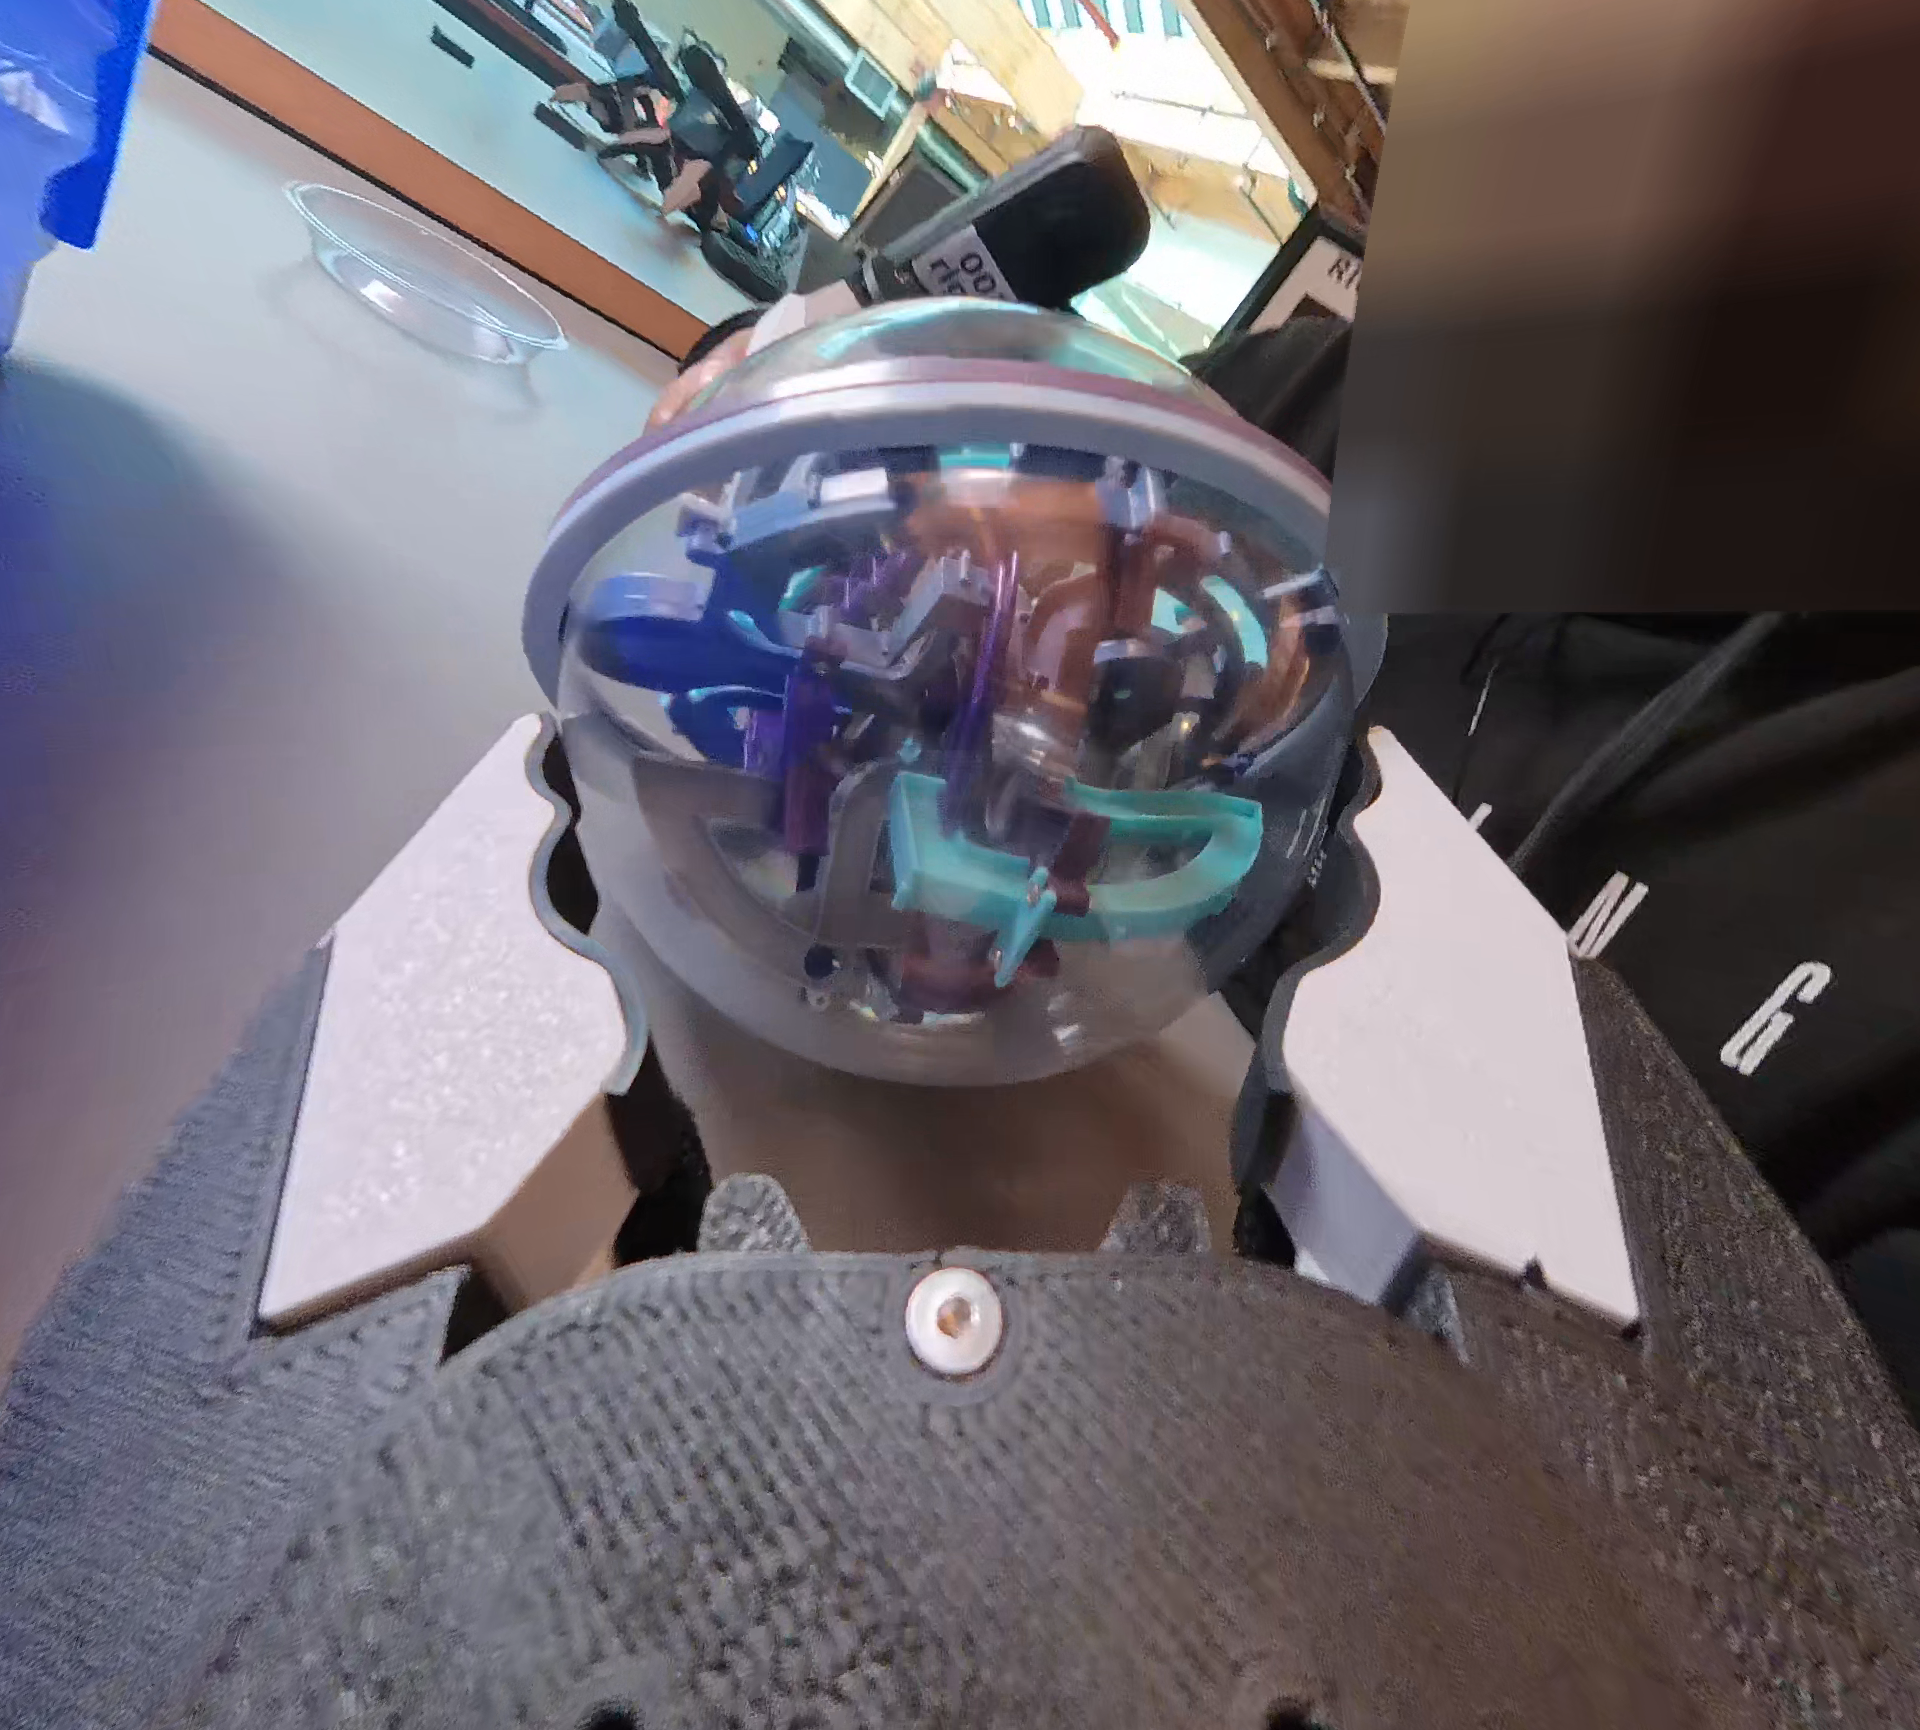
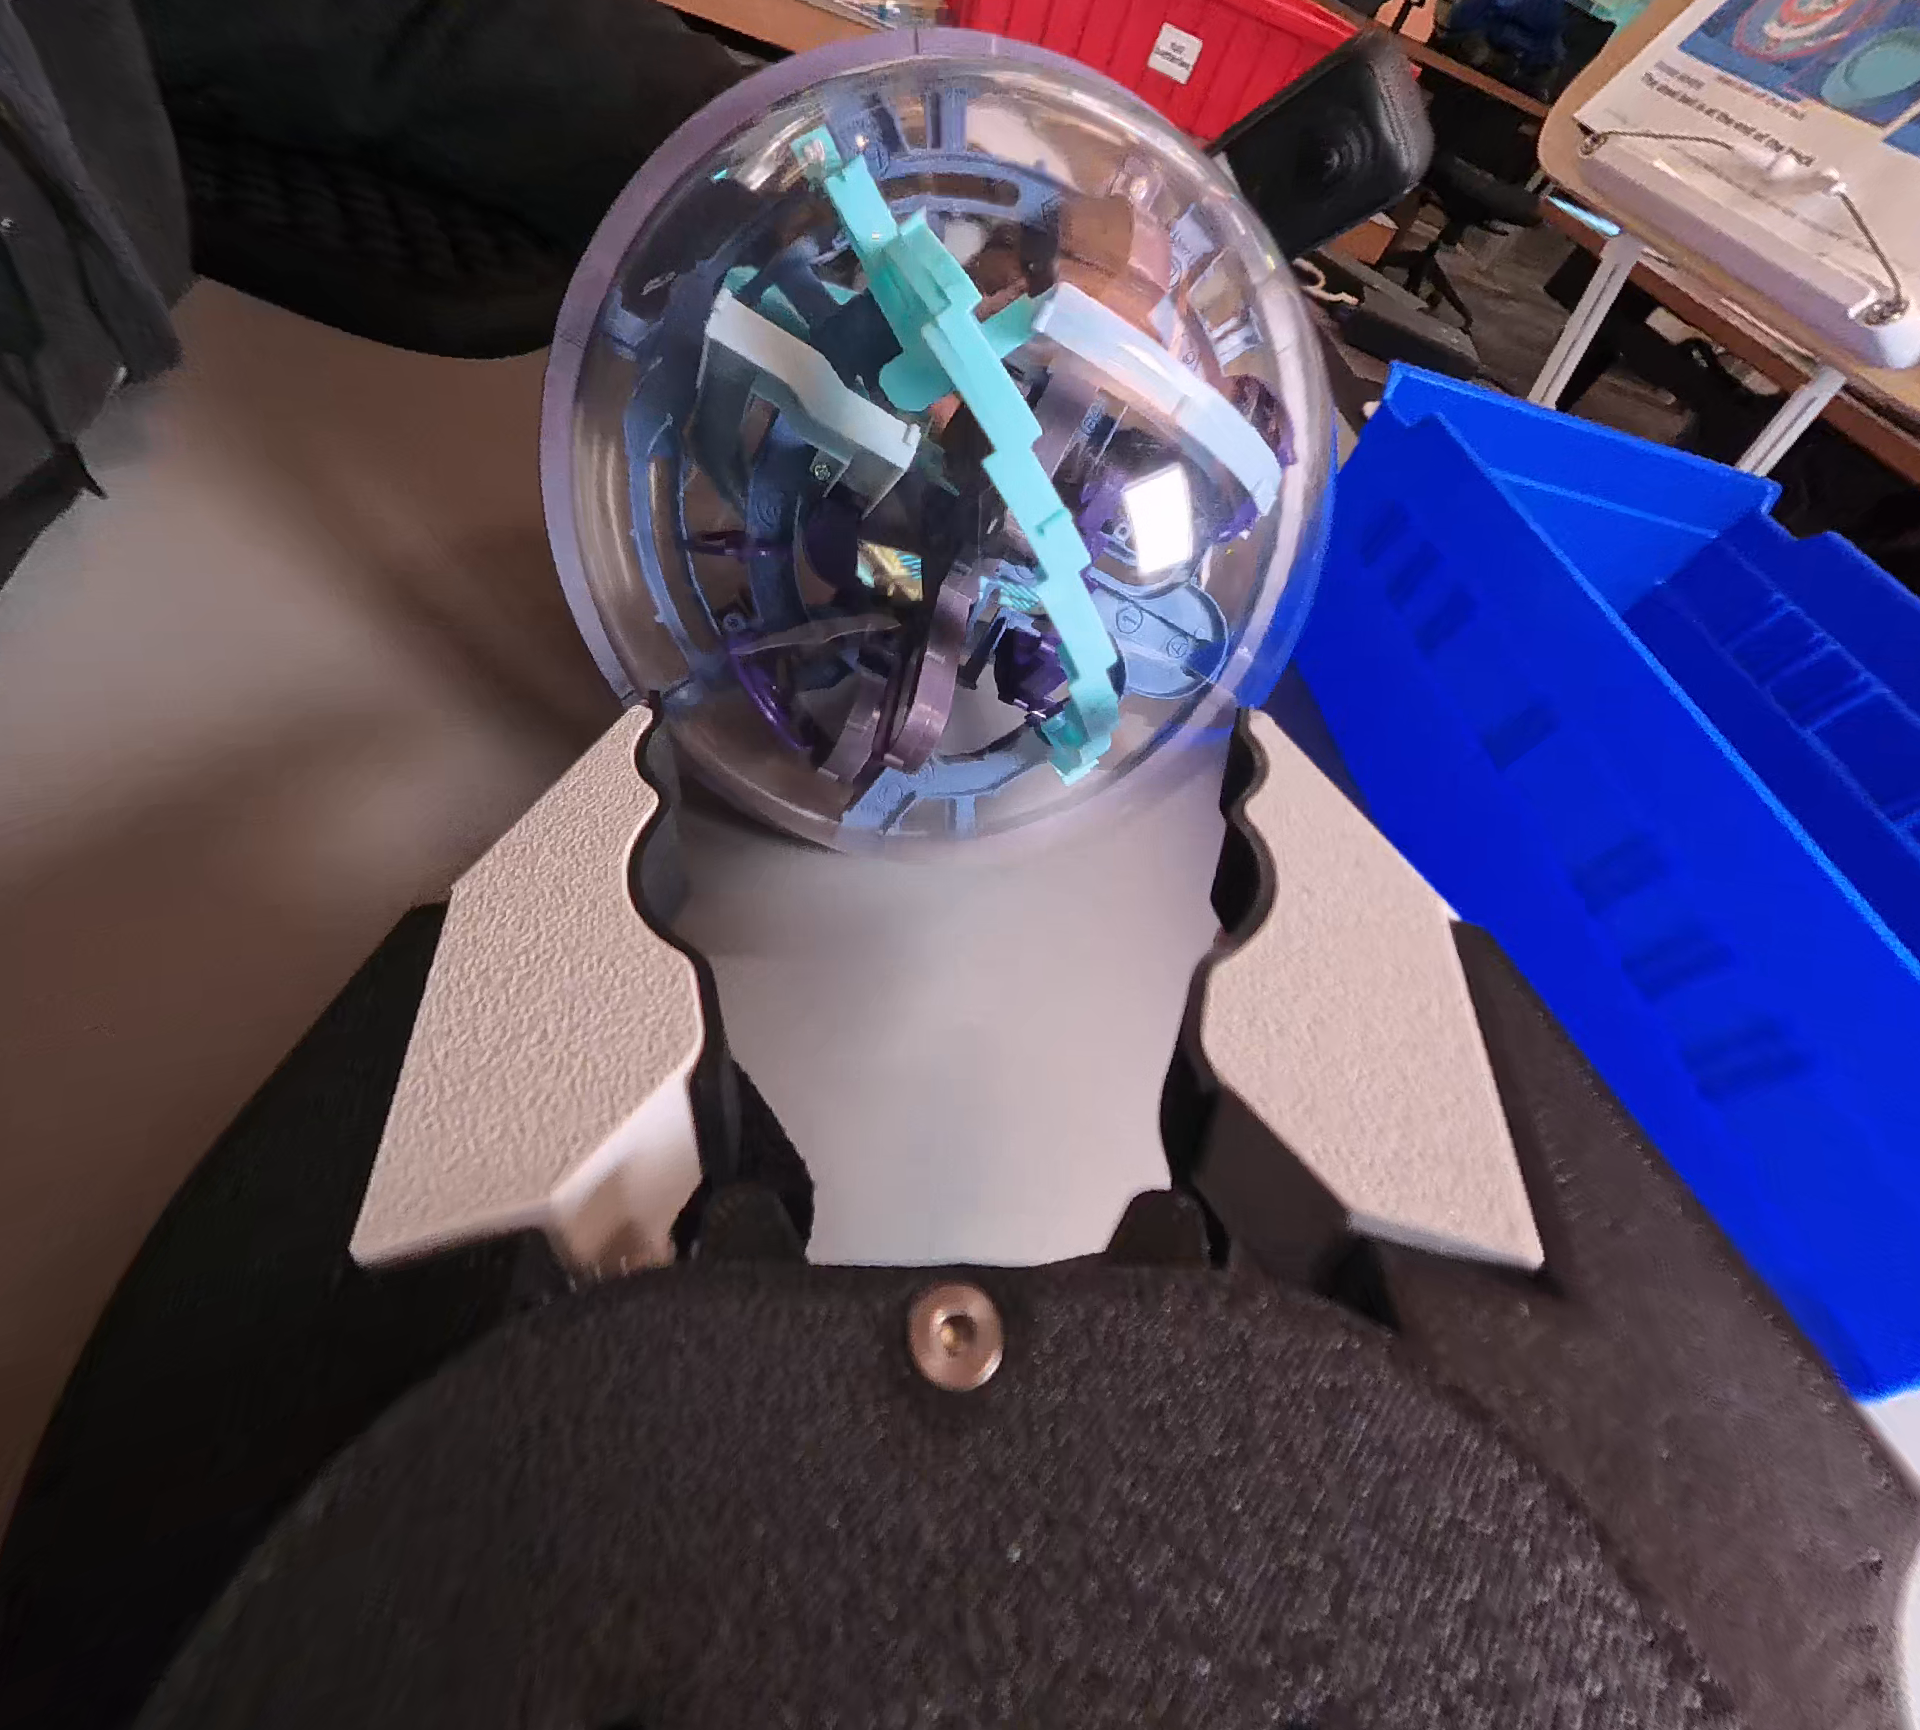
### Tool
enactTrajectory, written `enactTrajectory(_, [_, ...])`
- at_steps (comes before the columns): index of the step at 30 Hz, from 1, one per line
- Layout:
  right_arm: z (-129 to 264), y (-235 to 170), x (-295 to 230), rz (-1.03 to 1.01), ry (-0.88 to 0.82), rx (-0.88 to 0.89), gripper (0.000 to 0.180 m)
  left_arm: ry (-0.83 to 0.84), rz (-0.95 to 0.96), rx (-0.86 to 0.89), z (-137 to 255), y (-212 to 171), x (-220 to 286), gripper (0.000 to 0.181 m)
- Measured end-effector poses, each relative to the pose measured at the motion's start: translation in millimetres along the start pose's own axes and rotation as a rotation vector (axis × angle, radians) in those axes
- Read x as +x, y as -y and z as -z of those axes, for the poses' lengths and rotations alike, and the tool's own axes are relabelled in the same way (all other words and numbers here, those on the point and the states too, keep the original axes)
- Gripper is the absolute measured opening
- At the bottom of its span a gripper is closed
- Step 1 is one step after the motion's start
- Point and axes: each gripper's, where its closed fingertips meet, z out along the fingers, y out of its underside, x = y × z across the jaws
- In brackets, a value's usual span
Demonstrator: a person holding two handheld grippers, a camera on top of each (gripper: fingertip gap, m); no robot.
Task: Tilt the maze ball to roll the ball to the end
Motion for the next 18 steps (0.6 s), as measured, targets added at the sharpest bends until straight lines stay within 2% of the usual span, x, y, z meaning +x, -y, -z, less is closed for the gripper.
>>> enactTrajectory(8, [4, 13, -8, 0.062, 0.098, -0.086, 0.102, 0.009, -0.091, -0.211, 2, -20, 11, 0.138])
enactTrajectory(14, [8, 24, -10, 0.078, 0.250, -0.215, 0.103, -0.003, -0.142, -0.256, -5, -35, 16, 0.137])
enactTrajectory(18, [8, 31, -11, 0.084, 0.368, -0.336, 0.104, -0.029, -0.113, -0.303, -8, -46, 18, 0.137])
